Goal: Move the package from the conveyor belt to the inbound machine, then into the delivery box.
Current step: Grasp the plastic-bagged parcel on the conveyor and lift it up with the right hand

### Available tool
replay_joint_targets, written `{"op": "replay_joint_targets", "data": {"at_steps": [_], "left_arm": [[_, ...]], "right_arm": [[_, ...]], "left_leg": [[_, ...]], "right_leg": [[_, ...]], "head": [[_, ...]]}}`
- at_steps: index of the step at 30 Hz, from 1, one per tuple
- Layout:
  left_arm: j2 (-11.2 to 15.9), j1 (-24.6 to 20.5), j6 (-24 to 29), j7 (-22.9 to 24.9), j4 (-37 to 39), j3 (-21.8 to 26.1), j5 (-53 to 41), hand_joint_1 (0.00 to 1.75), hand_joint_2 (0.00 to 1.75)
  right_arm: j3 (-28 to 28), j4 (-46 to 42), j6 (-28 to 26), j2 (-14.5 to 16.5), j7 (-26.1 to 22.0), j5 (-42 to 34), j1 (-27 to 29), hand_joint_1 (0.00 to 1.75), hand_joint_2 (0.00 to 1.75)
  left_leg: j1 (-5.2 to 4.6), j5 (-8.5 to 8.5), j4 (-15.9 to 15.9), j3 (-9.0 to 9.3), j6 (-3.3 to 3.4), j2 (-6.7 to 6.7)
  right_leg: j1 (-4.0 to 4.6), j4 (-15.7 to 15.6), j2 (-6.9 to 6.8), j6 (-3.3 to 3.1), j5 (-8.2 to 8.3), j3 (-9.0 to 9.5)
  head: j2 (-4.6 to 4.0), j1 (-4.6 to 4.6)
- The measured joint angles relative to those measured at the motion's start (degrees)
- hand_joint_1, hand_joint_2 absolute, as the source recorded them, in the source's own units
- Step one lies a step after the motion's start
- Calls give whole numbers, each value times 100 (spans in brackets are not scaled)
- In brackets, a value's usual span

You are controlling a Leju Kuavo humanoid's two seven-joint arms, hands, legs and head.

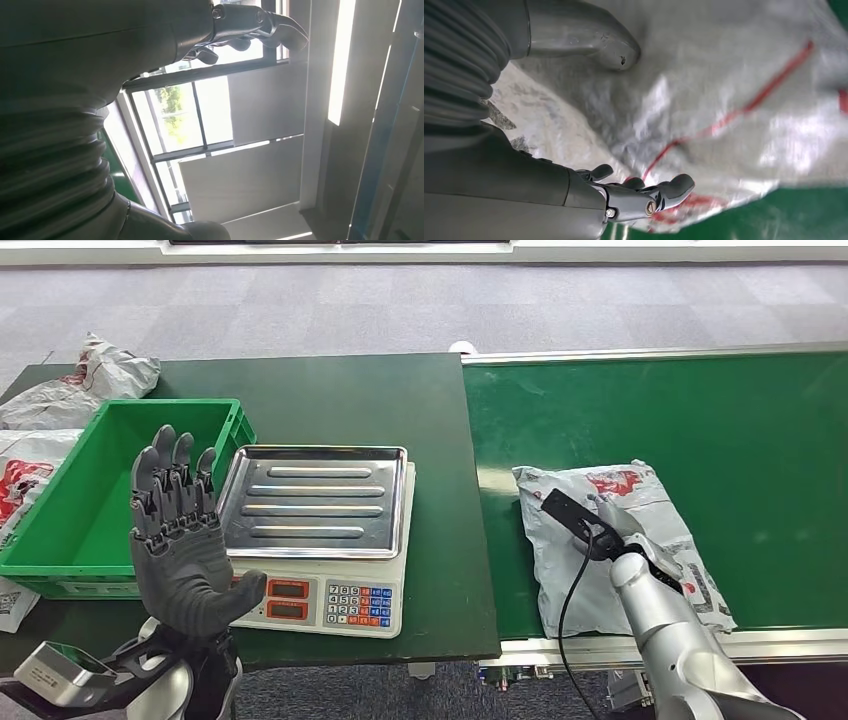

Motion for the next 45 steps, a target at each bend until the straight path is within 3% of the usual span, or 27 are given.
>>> {"op": "replay_joint_targets", "data": {"at_steps": [2, 5, 7, 9, 11, 24, 37, 42, 45], "left_arm": [[5, -9, 0, 0, 5, 0, 2, 0, 175], [6, -13, 0, 0, 8, 0, 3, 0, 175], [8, -24, 30, 0, 16, 3, 8, 0, 175], [12, 1, 186, -1, -22, 24, 15, 0, 175], [16, 53, 325, -1, -84, 42, 22, 0, 175], [71, 162, 700, 0, -171, 42, 70, 0, 175], [97, 224, 741, -2, -246, 42, 71, 0, 175], [100, 312, 859, 0, -339, 42, 66, 0, 175], [100, 425, 958, 0, -461, 42, 50, 0, 175]], "right_arm": [[146, 52, 387, -13, -204, 154, -1, 0, 175], [183, 63, 497, -19, -293, 188, 1, 0, 175], [461, 118, 863, -48, -739, 297, 40, 0, 175], [1101, 226, 1303, -89, -1231, 380, 27, 87, 175], [1530, 294, 1425, -103, -1286, 344, -39, 175, 175], [2067, 333, 1296, -184, -1214, -28, -64, 175, 175], [2271, 340, 1261, -184, -1187, -96, -78, 175, 175], [2304, 333, 861, -172, -1086, -304, -128, 175, 175], [2312, 222, 113, -119, -863, -527, -197, 175, 175]], "left_leg": [[0, 0, 0, 2, 0, 2], [0, 0, 0, 2, 0, 2], [0, 0, 0, 1, 0, 3], [0, 0, 0, 1, 0, 3], [0, 0, 0, 1, 0, 2], [-1, 0, 0, 1, 0, 2], [-1, 0, 0, 0, 0, 1], [-1, 0, 0, -3, 0, 1], [0, 0, 0, -3, 0, 3]], "right_leg": [[0, 0, 1, 0, 0, 0], [0, 0, 1, 0, 0, 0], [0, 0, 1, 0, 0, 0], [0, 0, 2, 0, 0, 0], [0, 0, 3, 0, 0, 0], [-1, 0, 2, 0, 0, 0], [-1, 0, 2, 0, 0, 1], [-2, 0, 1, 0, 0, 1], [-2, 0, 2, 0, 0, 0]], "head": [[0, 0], [0, 0], [0, -1], [0, -1], [0, -1], [0, 0], [0, 0], [0, 0], [0, 0]]}}
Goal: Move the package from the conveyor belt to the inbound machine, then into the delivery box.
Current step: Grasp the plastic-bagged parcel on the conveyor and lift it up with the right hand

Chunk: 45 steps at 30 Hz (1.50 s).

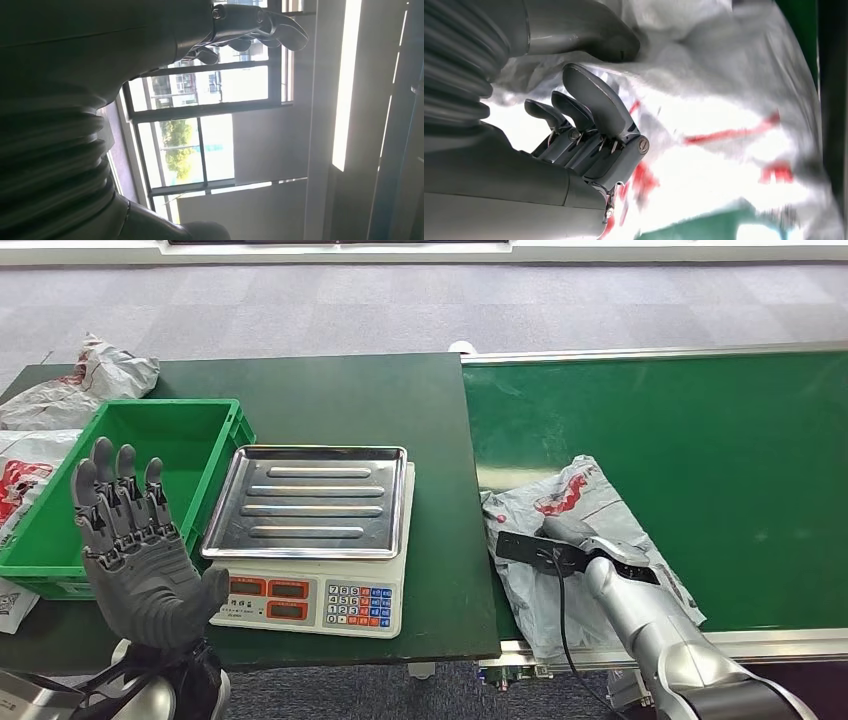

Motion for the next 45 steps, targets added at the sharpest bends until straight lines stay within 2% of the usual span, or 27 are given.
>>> {"op": "replay_joint_targets", "data": {"at_steps": [4, 6, 8, 11, 16, 24, 30, 32, 34, 36, 38, 39, 41, 45], "left_arm": [[0, 177, 38, -1, -190, 0, -3, 0, 175], [-1, 225, -47, 0, -237, 0, -2, 0, 175], [-3, 216, -165, 0, -233, 0, 0, 0, 175], [-4, 137, -267, 1, -165, 0, 11, 0, 175], [-4, 59, -296, 0, -61, 0, 21, 0, 175], [-4, 39, -343, 0, 33, 0, 37, 0, 175], [-8, -13, -471, 0, 198, -2, 113, 0, 175], [-14, -55, -477, 1, 274, -4, 113, 0, 175], [-22, -76, -461, 0, 328, -6, 106, 0, 175], [-26, -79, -437, 0, 357, -7, 104, 0, 175], [-26, -77, -446, 0, 369, -7, 105, 0, 175], [-26, -74, -458, 0, 373, -7, 105, 0, 175], [-26, -62, -468, 0, 378, -7, 108, 0, 175], [-26, -47, -468, 0, 373, -7, 114, 0, 175]], "right_arm": [[-15, -546, -1421, 71, 589, -143, -64, 175, 175], [-30, -1209, -2125, 77, 1113, -43, -3, 175, 175], [-51, -2063, -2512, 71, 1613, 175, 106, 175, 175], [-102, -3203, -2669, 67, 2006, 465, 265, 175, 175], [-170, -4173, -2711, 66, 2092, 578, 479, 175, 175], [-216, -4633, -2792, 66, 2087, 616, 622, 175, 175], [-349, -4767, -3494, 66, 2119, 907, 798, 175, 175], [-402, -4793, -3675, 66, 2126, 983, 834, 87, 175], [-438, -4778, -3613, 66, 2240, 1150, 833, 0, 175], [-452, -4542, -2970, 66, 2846, 1742, 711, 0, 175], [-452, -3930, -2010, 22, 3800, 2434, 472, 0, 175], [-452, -3552, -1747, -32, 4217, 2631, 360, 0, 175], [-452, -2803, -1802, -184, 4769, 2798, 181, 0, 175], [-452, -1715, -2133, -449, 4972, 2853, -40, 0, 175]], "left_leg": [[0, 1, 0, 2, 0, 1], [0, 3, 0, 3, 0, -1], [0, 3, 0, 3, 0, -1], [0, 3, 0, 4, 0, 4], [-1, 3, 0, 4, 0, 7], [-1, 3, 0, 5, 0, 7], [-1, 3, 0, 5, 0, 6], [-1, 3, 0, 4, 0, 7], [-1, 2, 0, 0, 0, 11], [-1, 2, -1, -2, 0, 18], [-2, 6, 0, 3, 5, 15], [-5, 10, 1, 5, 8, 3], [-12, 19, 2, -5, 15, -24], [-14, 20, 2, -10, 16, -31]], "right_leg": [[1, 0, 0, 0, 0, -1], [1, 0, -2, 0, 0, -3], [2, 0, -2, 0, 0, -4], [1, 0, 3, 0, 0, -4], [1, 0, 6, 0, 0, -3], [1, 0, 7, 0, 2, -4], [1, 0, 6, 0, 1, -4], [1, 0, 6, 0, 1, -4], [0, 0, 7, 1, 2, -3], [0, -1, 10, 1, 3, -3], [1, -1, 7, 4, 6, -2], [1, -2, -4, 6, 8, -1], [0, -2, -28, 9, 11, -2], [-10, -2, -33, 11, 12, -2]], "head": [[0, -1], [0, -1], [0, -1], [0, -1], [0, 0], [0, 0], [0, 0], [0, 0], [0, 1], [0, 0], [0, -1], [0, 0], [0, -1], [0, 1]]}}
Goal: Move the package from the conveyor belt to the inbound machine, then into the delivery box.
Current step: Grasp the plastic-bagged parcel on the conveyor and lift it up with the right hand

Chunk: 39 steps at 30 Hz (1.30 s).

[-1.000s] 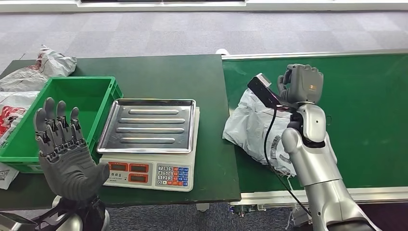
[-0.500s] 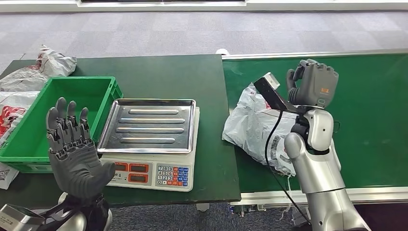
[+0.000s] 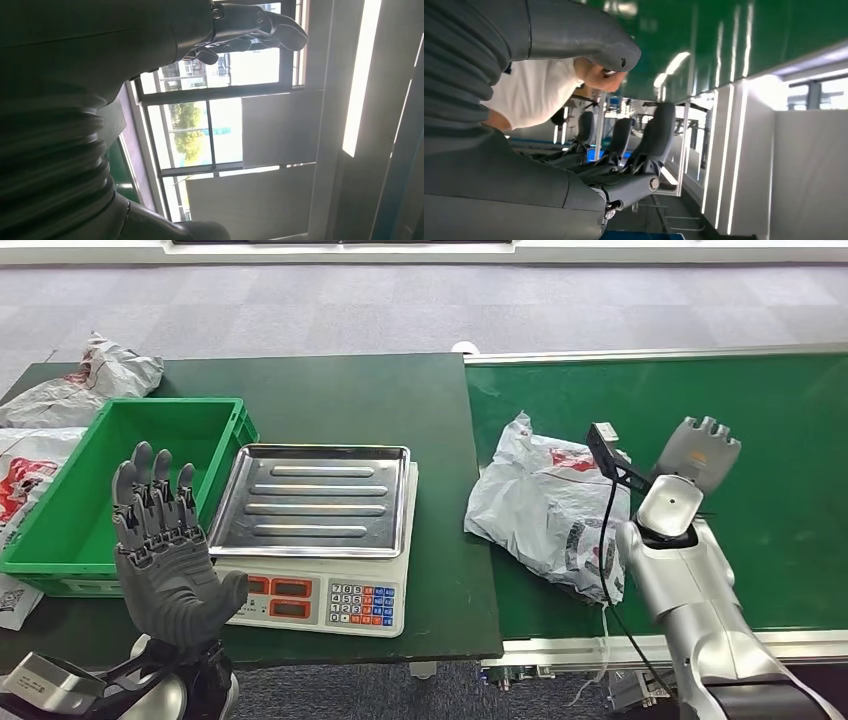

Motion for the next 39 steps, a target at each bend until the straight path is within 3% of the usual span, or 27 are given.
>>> {"op": "replay_joint_targets", "data": {"at_steps": [13, 16, 20, 23, 31, 39], "left_arm": [[5, 101, -8, 0, -201, 0, -97, 0, 175], [16, 99, -9, 0, -209, 0, -88, 0, 175], [39, 34, -107, 0, -157, 0, -44, 0, 175], [51, -51, -172, 0, -90, 0, -24, 0, 175], [63, -95, -190, 0, -26, 7, -39, 0, 175], [63, -81, -190, 0, -28, 16, -48, 0, 175]], "right_arm": [[211, 1195, 159, -83, -69, -25, -357, 0, 175], [216, 1399, 575, -27, -810, -467, -457, 0, 175], [-18, 1704, 1768, 81, -2422, -1299, -525, 0, 175], [-137, 1873, 2376, 135, -3191, -1527, -528, 0, 175], [-197, 2056, 2881, 199, -3794, -1635, -567, 0, 175], [-197, 2111, 2917, 236, -3841, -1654, -601, 0, 175]], "left_leg": [[1, 0, -1, -5, -1, 7], [1, 1, -1, -3, -2, 7], [1, 2, -1, -3, -2, 8], [0, 2, -1, -5, -2, 7], [0, 1, -1, -6, -2, 8], [0, 1, -1, -5, -2, 8]], "right_leg": [[-1, 0, 11, 0, 0, -7], [0, 0, 11, 0, 0, -7], [-1, 0, 10, 0, 1, -8], [-1, 1, 9, 0, 1, -8], [-2, 0, 11, 0, 1, -8], [-2, 1, 11, 0, 2, -8]], "head": [[0, -1], [0, -1], [0, -1], [0, -1], [0, -1], [0, -1]]}}
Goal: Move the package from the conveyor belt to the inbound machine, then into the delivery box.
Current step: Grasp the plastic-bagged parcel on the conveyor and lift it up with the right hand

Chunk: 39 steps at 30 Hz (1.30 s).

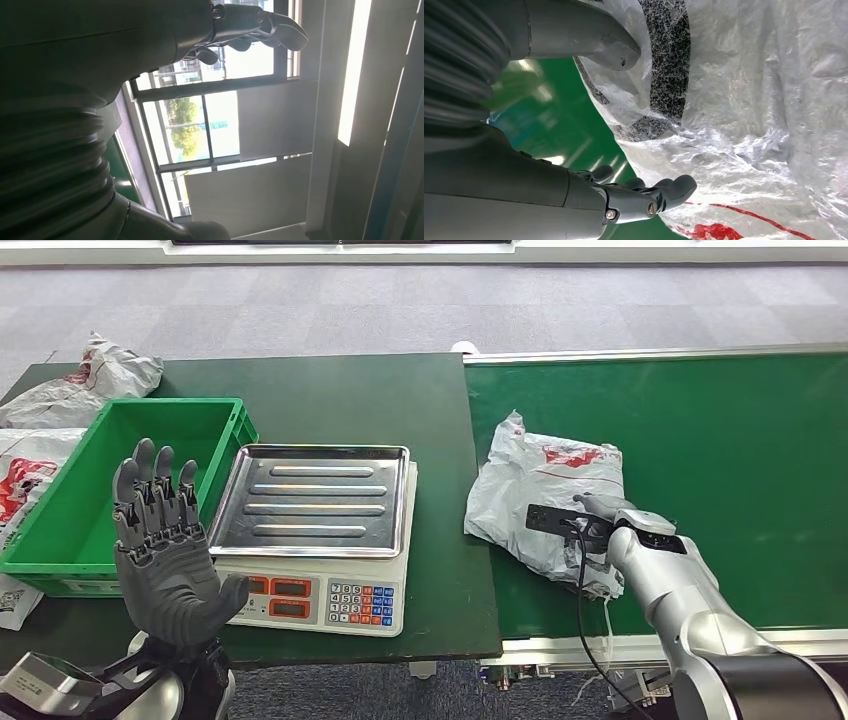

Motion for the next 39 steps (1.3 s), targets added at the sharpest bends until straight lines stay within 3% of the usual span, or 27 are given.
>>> {"op": "replay_joint_targets", "data": {"at_steps": [10, 17, 22, 27, 32, 33, 36, 37, 39], "left_arm": [[0, 66, 4, 0, -17, 75, -56, 0, 175], [0, 67, 11, 0, -21, 106, -59, 0, 175], [0, 62, 138, 0, -24, 113, -60, 0, 175], [0, 61, 266, 0, -32, 113, -45, 0, 175], [0, -7, 352, 0, -9, 111, -45, 0, 175], [0, -29, 370, 0, 0, 109, -45, 0, 175], [0, -76, 407, 0, 23, 103, -45, 0, 175], [0, -88, 412, 0, 28, 102, -45, 0, 175], [0, -108, 415, 0, 39, 99, -40, 0, 175]], "right_arm": [[0, 41, 235, 20, -154, 10, -25, 0, 175], [44, 85, 963, 64, -1359, -8, -15, 0, 175], [376, 86, 1557, 98, -2300, -24, 3, 0, 175], [929, 84, 1659, 188, -2623, 67, 208, 0, 175], [1312, 68, 1326, 283, -2443, -62, 480, 24, 175], [1369, 62, 1275, 291, -2407, -107, 515, 41, 175], [1489, 50, 1203, 303, -2356, -183, 564, 148, 175], [1514, 42, 1197, 305, -2351, -195, 568, 168, 175], [1557, 17, 1181, 308, -2350, -226, 565, 170, 175]], "left_leg": [[0, 0, 0, -1, 0, 0], [0, 0, 0, 0, 0, 1], [1, 0, 0, 2, -1, 8], [6, -1, 0, 3, -1, 8], [7, -1, 0, 5, -1, 9], [6, -1, 0, 6, -1, 10], [6, -1, 0, 11, -1, 15], [6, -1, 0, 14, -1, 15], [6, -1, 0, 19, -1, 16]], "right_leg": [[0, 0, 0, 0, 0, 0], [0, 0, 1, 0, 0, -1], [1, 0, 6, 0, 0, -1], [7, 0, 8, -1, -1, 0], [8, 0, 11, -1, -1, 0], [8, 0, 12, -1, -1, 0], [7, 0, 17, -1, -1, 4], [7, 0, 17, -1, -1, 6], [7, 0, 17, -1, -1, 10]], "head": [[0, 0], [0, 0], [0, 0], [0, 0], [0, 0], [0, -1], [0, -1], [0, 0], [0, 0]]}}
